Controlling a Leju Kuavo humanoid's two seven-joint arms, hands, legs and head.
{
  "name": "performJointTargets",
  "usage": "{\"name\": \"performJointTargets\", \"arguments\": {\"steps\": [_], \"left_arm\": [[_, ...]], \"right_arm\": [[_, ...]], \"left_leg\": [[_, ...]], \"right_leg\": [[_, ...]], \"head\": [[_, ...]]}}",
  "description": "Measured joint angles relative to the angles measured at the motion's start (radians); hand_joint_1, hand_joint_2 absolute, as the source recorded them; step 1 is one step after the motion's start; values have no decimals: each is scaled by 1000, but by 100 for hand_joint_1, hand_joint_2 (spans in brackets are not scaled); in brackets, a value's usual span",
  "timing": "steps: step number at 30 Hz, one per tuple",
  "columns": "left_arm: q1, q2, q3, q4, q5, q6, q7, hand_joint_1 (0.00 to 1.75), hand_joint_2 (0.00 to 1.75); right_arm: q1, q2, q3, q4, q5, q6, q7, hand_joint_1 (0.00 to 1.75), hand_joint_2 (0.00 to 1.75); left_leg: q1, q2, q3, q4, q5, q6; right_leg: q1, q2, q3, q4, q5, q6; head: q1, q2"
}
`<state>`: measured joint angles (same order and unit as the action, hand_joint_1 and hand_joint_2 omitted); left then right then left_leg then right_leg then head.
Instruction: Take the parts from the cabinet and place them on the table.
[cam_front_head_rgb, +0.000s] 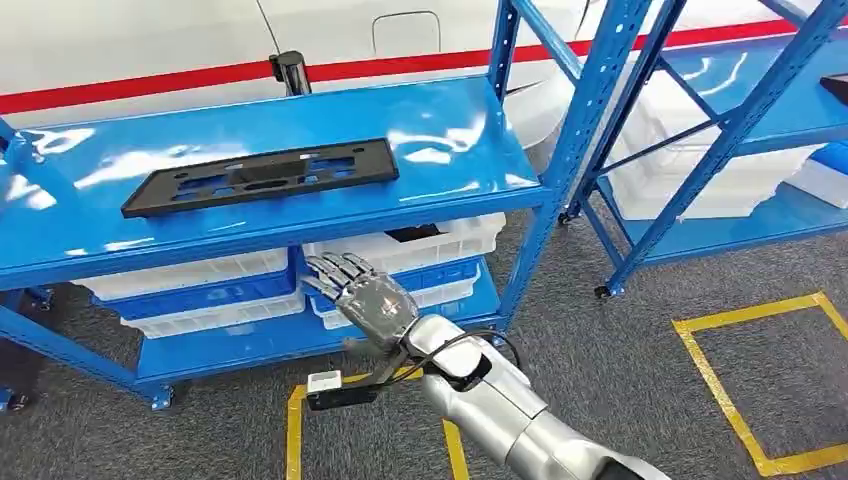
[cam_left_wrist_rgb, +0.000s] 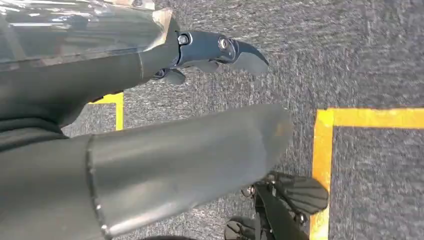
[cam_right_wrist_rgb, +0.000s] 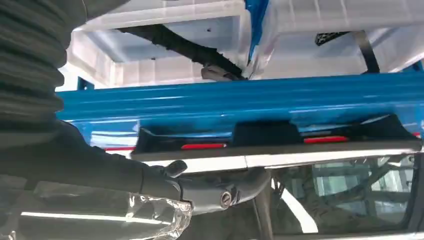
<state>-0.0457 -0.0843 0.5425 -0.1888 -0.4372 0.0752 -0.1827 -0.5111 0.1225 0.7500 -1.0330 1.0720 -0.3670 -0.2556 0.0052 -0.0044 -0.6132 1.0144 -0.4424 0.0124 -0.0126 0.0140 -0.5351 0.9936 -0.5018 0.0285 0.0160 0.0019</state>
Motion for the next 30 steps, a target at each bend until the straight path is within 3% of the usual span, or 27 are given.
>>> {"name": "performJointTargets", "arguments": {"steps": [1, 2, 3, 5, 6, 7, 8, 10, 11, 12, 13, 15, 17, 18, 20, 21, 22, 23, 25, 26, 28, 30], "left_arm": [[1, -2, 0, 0, -1, 0, 0, 0, 0], [1, -3, 0, 0, -2, 0, -1, 0, 0], [0, -2, 0, 0, -2, 0, -2, 0, 0], [-2, -1, 1, 0, -3, -1, -5, 0, 0], [-2, -1, 0, 0, -4, -2, -5, 0, 0], [-2, -1, 0, 0, -4, -3, -5, 0, 0], [1, -2, 1, 0, -5, -4, -5, 0, 0], [0, -3, 0, 0, -8, -4, -5, 0, 0], [0, -3, 1, 0, -10, -4, -5, 0, 0], [0, -2, 1, 0, -11, -4, -5, 0, 0], [-1, -2, 1, 0, -11, -4, -5, 0, 0], [-2, -2, 1, 0, -11, -4, -6, 0, 0], [-4, 0, 1, -1, -11, -3, -6, 0, 0], [-5, -2, 1, 0, -11, -3, -7, 0, 0], [-4, -2, 2, 0, -11, -3, -7, 0, 0], [-2, -2, 3, 0, -11, -3, -7, 0, 0], [-1, -2, 4, 0, -11, -3, -7, 0, 0], [0, -2, 6, 0, -11, -3, -7, 0, 0], [0, -1, 10, 0, -13, -3, -7, 0, 0], [0, 0, 11, 0, -13, -3, -7, 0, 0], [-3, 0, 16, 0, -14, -2, -7, 0, 0], [-3, 0, 18, 0, -15, -1, -7, 0, 0]], "right_arm": [[0, 0, 0, -2, 1, -1, 2, 0, 175], [-2, -1, -1, -3, 1, -2, 2, 0, 175], [-4, -1, -1, -3, 1, -3, 2, 0, 175], [1, -8, -1, -2, 1, -3, 2, 0, 175], [3, -12, -1, -2, 2, -3, 2, 0, 175], [3, -14, -1, -1, 1, -3, 2, 0, 175], [3, -16, -1, 0, 0, -5, 2, 0, 175], [0, -18, -1, 0, -2, -6, 1, 0, 175], [-1, -19, -1, 0, -2, -6, 1, 0, 175], [-1, -19, 0, 2, -2, -7, 1, 0, 175], [-2, -19, 0, 2, -3, -7, 1, 0, 175], [-4, -19, 0, 2, -3, -8, 1, 0, 175], [-5, -15, 0, 0, -3, -8, 1, 0, 175], [-8, -13, 0, 0, -3, -8, 1, 0, 175], [-9, -9, 1, 1, -2, -8, 1, 0, 175], [-7, -9, 1, 3, -2, -8, 1, 0, 175], [-6, -9, 1, 4, -2, -8, 1, 0, 175], [-6, -9, 2, 6, -2, -9, 0, 0, 175], [-7, -8, 2, 6, -3, -10, -4, 0, 175], [-8, -7, 2, 6, -4, -11, -6, 0, 175], [-12, -5, 2, 7, -6, -16, -8, 0, 175], [-11, -2, 3, 7, -7, -19, -10, 0, 175]], "left_leg": [[11, 2, 16, -17, 6, 11], [8, 1, 24, -23, 4, 14], [8, 3, 28, -23, -1, 24], [7, 2, 35, -23, -11, 33], [6, 0, 40, -22, -16, 33], [6, -1, 45, -22, -21, 32], [6, -2, 55, -22, -28, 30], [7, -5, 81, -22, -46, 23], [6, -5, 91, -22, -56, 18], [-3, -5, 85, -17, -67, 11], [-2, -5, 91, -18, -76, 4], [5, -3, 96, -26, -79, -5], [9, 0, 102, -12, -95, -19], [10, 1, 76, 39, -116, -25], [15, 1, -21, 203, -176, -34], [16, 1, -70, 269, -190, -38], [16, 1, -103, 298, -179, -39], [16, 1, -113, 276, -139, -38], [16, 2, -76, 145, -30, -31], [15, 2, -38, 37, 38, -22], [4, 1, -10, -1, 23, -12], [0, 1, -12, 1, 16, -4]], "right_leg": [[1, -4, -5, 11, -7, 7], [0, -6, -15, 41, -15, 8], [0, -6, -49, 98, -36, 4], [0, -6, -163, 284, -94, 0], [0, -6, -203, 338, -99, 5], [0, -6, -216, 340, -87, 12], [-1, -6, -207, 303, -58, 22], [-4, -8, -135, 121, 39, 42], [-5, -12, -103, 40, 76, 44], [-2, -15, -88, 22, 83, 32], [-3, -13, -86, 20, 76, 12], [4, -10, -85, 22, 69, -4], [-9, -5, -69, 11, 68, -19], [-11, -7, -61, 9, 60, -31], [-9, -7, -49, 9, 50, -43], [-8, -7, -43, 9, 43, -42], [-8, -6, -36, 9, 37, -42], [-8, -4, -25, 9, 29, -40], [-8, -1, -2, 9, 14, -36], [-8, 0, 14, 8, 2, -31], [3, 2, 18, 9, -12, -17], [0, 0, 17, 1, -16, -9]], "head": [[0, 0], [2, 0], [2, 0], [3, 0], [2, 0], [2, 0], [2, 0], [3, 0], [3, 0], [4, 0], [2, 0], [1, 0], [1, 0], [-3, 0], [-3, 0], [-3, 0], [-3, 0], [-3, 0], [-3, 0], [-3, 0], [-3, 0], [-3, 0]]}}
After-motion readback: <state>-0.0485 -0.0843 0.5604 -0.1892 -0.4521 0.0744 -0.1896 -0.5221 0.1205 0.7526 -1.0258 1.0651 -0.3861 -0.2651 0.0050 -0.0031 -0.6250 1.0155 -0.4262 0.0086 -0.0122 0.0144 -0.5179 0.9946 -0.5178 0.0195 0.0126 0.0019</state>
